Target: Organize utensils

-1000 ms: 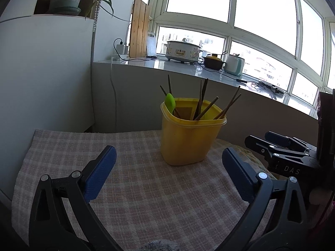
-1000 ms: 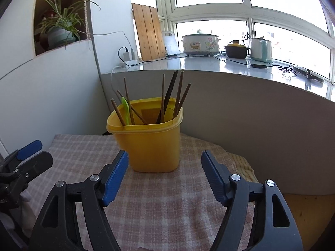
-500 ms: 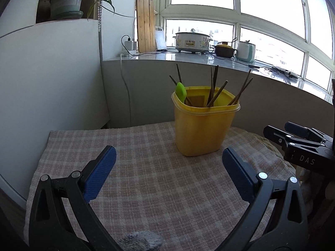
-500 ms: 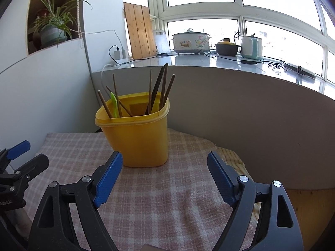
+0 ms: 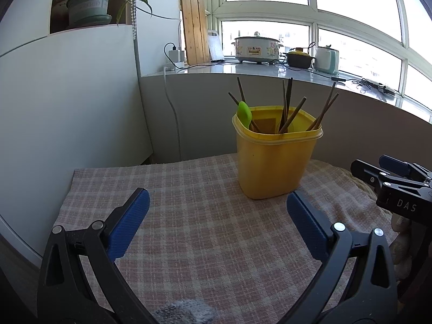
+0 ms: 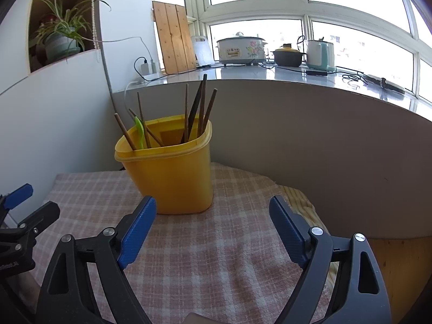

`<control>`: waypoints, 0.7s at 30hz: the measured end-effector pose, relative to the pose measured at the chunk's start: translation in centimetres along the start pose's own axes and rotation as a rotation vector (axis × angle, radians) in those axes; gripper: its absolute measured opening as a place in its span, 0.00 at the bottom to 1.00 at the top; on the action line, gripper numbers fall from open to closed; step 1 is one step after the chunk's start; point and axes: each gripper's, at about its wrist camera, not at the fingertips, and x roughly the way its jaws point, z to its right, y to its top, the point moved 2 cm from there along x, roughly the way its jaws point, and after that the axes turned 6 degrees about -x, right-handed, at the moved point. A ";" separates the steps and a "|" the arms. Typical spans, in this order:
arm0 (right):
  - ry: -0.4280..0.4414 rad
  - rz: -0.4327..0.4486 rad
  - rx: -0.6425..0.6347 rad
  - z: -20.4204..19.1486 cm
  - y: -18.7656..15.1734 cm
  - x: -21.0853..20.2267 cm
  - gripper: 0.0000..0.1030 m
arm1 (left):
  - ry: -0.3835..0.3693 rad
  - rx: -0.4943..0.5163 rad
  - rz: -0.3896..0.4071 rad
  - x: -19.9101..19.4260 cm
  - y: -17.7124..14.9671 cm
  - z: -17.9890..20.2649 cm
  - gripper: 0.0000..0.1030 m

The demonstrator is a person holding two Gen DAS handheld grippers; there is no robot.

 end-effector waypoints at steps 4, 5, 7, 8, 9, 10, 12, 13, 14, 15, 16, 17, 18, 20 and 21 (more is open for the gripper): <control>0.001 -0.005 0.000 -0.1 -0.2 0.1 0.84 | 0.005 0.001 -0.006 0.0 -0.2 0.1 1.00; 0.001 -0.006 0.000 -0.1 -0.2 0.1 0.84 | 0.005 0.001 -0.006 0.0 -0.2 0.0 1.00; 0.001 -0.006 0.000 -0.2 -0.2 0.1 0.84 | 0.005 0.000 -0.006 0.1 -0.1 0.0 1.00; 0.001 -0.006 0.002 -0.1 -0.2 0.1 0.84 | 0.005 0.001 -0.005 0.1 -0.1 0.0 1.00; 0.003 -0.006 0.001 -0.1 -0.2 0.1 0.84 | 0.007 0.000 -0.005 0.1 -0.1 0.0 1.00; 0.004 -0.006 0.004 -0.1 -0.2 0.1 0.84 | 0.009 -0.001 -0.005 0.1 -0.2 0.0 1.00; 0.005 -0.009 0.007 -0.2 -0.3 0.1 0.84 | 0.011 -0.001 -0.004 0.0 -0.3 0.0 1.00; 0.006 -0.010 0.008 -0.2 -0.4 0.2 0.84 | 0.012 0.000 -0.005 0.0 -0.3 0.0 1.00; 0.006 -0.011 0.008 -0.2 -0.4 0.2 0.84 | 0.013 0.000 -0.005 0.0 -0.3 0.0 1.00; 0.006 -0.012 0.008 -0.2 -0.4 0.2 0.84 | 0.012 -0.002 -0.004 -0.1 -0.3 0.0 1.00; 0.006 -0.013 0.008 -0.3 -0.4 0.2 0.84 | 0.013 -0.001 -0.003 -0.1 -0.3 0.0 1.00; 0.006 -0.013 0.008 -0.3 -0.4 0.1 0.84 | 0.013 -0.001 -0.003 -0.1 -0.3 0.0 1.00; 0.005 -0.012 0.009 -0.3 -0.4 0.1 0.84 | 0.012 -0.001 -0.003 -0.1 -0.3 0.0 1.00; 0.006 -0.013 0.008 -0.3 -0.4 0.1 0.84 | 0.013 -0.002 -0.006 -0.1 -0.3 0.0 1.00; 0.007 -0.015 0.009 -0.3 -0.4 0.2 0.84 | 0.013 -0.004 -0.006 -0.1 -0.3 -0.1 1.00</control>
